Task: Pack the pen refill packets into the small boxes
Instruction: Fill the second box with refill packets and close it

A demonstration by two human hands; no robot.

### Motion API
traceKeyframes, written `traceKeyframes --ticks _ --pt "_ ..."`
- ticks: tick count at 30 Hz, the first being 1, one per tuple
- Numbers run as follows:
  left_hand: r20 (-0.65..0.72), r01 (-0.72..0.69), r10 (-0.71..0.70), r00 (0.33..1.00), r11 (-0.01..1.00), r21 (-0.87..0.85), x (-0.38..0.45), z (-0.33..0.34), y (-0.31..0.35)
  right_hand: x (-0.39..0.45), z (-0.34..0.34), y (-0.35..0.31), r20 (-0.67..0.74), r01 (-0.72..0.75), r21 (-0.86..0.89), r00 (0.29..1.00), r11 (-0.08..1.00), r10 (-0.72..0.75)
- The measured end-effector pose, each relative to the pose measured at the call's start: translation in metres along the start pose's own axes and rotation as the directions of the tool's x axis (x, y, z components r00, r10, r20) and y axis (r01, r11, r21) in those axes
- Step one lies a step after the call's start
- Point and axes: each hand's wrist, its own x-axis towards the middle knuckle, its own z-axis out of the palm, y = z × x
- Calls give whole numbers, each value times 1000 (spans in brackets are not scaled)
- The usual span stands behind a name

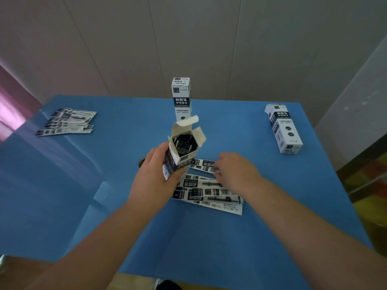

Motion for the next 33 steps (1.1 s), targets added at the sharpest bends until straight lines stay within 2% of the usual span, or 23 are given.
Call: traceKeyframes --ticks 6,9,13,16,19,24,29,33 --pt "-4 10 -10 1000 1000 2 -1 2 2 9 0 1 -18 11 -122 1000 992 -14" --pt "-6 26 -26 1000 1000 5 -2 1 3 12 5 3 -65 -10 -85 998 996 5" --pt "-4 29 -29 1000 1000 1 -1 1 6 18 10 9 -144 -100 70 984 993 109" --pt "-6 21 -21 1000 1000 10 -2 1 9 20 13 11 -172 -90 32 981 995 95" --pt "-13 2 -2 1000 1000 7 -3 1 11 21 9 11 -130 -80 -40 989 996 74" --pt "-6 8 -8 1000 1000 19 -2 1 8 25 -6 8 21 -101 -120 994 988 104" --pt "16 4 -4 1000 1000 11 3 -3 1 29 -17 9 50 -191 -34 980 981 192" --pt "28 5 -4 1000 1000 -10 6 -5 -6 18 -38 18 -98 -255 200 956 946 278"
